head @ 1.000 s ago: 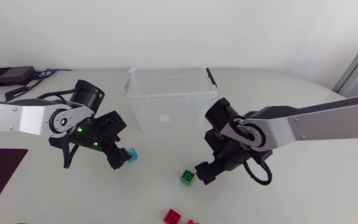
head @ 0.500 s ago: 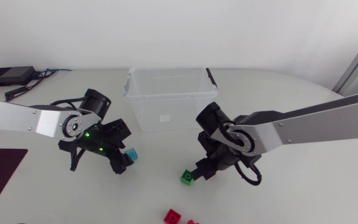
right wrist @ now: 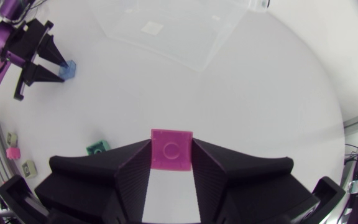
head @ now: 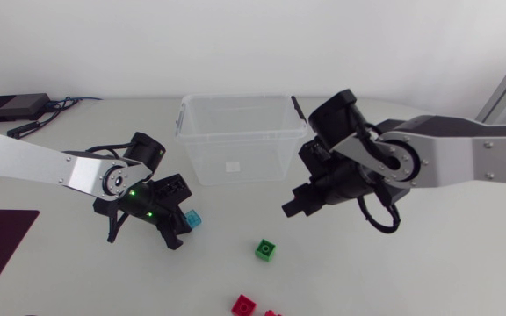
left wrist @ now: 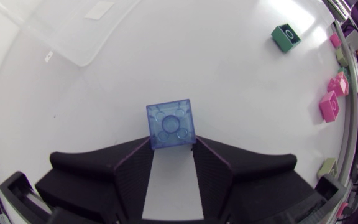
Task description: Pick up the duplo bricks and place them in the container
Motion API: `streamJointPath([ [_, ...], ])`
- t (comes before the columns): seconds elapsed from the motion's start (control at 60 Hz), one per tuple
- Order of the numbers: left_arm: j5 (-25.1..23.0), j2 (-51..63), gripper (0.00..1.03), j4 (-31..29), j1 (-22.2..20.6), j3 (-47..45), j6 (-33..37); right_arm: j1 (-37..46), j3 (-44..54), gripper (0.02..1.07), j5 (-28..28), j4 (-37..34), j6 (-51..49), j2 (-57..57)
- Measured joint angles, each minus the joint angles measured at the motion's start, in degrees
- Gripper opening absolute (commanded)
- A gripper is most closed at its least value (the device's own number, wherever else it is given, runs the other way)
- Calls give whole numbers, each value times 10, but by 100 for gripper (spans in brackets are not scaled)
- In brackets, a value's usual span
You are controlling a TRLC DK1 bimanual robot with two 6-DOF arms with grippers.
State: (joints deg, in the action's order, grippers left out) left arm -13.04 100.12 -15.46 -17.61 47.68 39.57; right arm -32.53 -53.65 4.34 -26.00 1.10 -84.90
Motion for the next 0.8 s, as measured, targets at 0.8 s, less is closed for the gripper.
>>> streamJointPath([
  [0.8,-93,-250,28,-97,16,51,-30,22,-283,24,0,75,-12,-143],
])
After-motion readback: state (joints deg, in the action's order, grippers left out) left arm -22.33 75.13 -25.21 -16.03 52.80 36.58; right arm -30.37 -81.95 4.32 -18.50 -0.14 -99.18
